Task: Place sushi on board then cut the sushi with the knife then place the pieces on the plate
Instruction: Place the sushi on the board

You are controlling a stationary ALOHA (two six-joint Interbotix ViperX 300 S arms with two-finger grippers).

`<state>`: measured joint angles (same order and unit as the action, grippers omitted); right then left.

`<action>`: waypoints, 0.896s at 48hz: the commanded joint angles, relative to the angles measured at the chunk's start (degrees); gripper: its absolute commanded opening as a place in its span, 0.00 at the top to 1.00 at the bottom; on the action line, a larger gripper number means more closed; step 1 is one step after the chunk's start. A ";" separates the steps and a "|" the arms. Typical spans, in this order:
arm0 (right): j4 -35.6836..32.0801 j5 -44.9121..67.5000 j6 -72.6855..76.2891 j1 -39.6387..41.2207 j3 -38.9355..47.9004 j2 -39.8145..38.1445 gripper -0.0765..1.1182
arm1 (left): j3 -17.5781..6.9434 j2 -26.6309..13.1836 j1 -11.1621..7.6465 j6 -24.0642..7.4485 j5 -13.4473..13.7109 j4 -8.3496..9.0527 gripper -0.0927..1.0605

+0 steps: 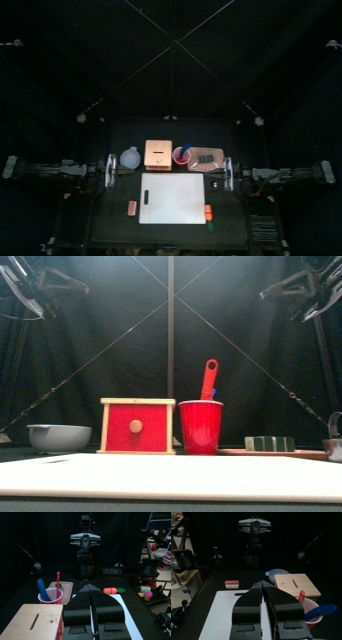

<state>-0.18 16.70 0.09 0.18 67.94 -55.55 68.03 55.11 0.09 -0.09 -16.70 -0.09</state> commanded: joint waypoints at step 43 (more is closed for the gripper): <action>-5.54 -34.72 0.97 22.41 -9.76 12.39 0.65 | 2.72 -3.78 3.60 -0.09 -6.50 4.13 0.94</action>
<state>-3.78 -17.93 1.14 22.32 59.94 -44.74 71.46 51.59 3.43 -0.26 -22.68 4.04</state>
